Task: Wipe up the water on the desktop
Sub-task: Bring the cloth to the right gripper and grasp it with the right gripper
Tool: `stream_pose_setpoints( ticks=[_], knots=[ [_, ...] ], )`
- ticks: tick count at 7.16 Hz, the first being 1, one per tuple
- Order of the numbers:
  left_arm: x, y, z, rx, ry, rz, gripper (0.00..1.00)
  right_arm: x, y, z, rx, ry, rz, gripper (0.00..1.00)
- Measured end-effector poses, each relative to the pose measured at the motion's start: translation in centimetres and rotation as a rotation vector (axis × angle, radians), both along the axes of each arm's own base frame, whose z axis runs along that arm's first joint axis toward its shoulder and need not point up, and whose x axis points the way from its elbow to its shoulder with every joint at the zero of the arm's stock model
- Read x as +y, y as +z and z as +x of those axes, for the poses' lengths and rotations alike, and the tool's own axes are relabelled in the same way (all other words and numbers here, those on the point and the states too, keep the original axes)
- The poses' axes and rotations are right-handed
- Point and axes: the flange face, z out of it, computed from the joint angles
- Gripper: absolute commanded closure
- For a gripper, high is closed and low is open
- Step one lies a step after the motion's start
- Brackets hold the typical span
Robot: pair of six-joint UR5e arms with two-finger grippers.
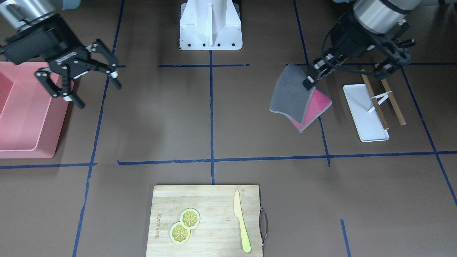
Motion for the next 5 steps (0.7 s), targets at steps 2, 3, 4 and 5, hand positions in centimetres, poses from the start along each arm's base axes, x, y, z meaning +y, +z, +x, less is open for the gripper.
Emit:
stream_pose_setpoints(
  ticks=[2,3,4,5],
  knots=[
    [-0.3,0.0,2.8,0.100,-0.027,-0.054,1.00,5.6,-1.5,-6.1,-0.010,0.066,0.067,0.01],
    [-0.3,-0.1,3.8,0.142,-0.041,-0.093,1.00,7.4,-1.6,-7.6,0.014,0.100,0.109,0.01],
    [-0.2,-0.4,4.8,0.165,-0.043,-0.121,1.00,8.4,-1.7,-8.4,0.052,0.124,0.161,0.01],
    [0.1,-1.2,6.0,0.177,-0.033,-0.138,1.00,8.8,-1.7,-8.9,0.080,0.135,0.193,0.01]
  ],
)
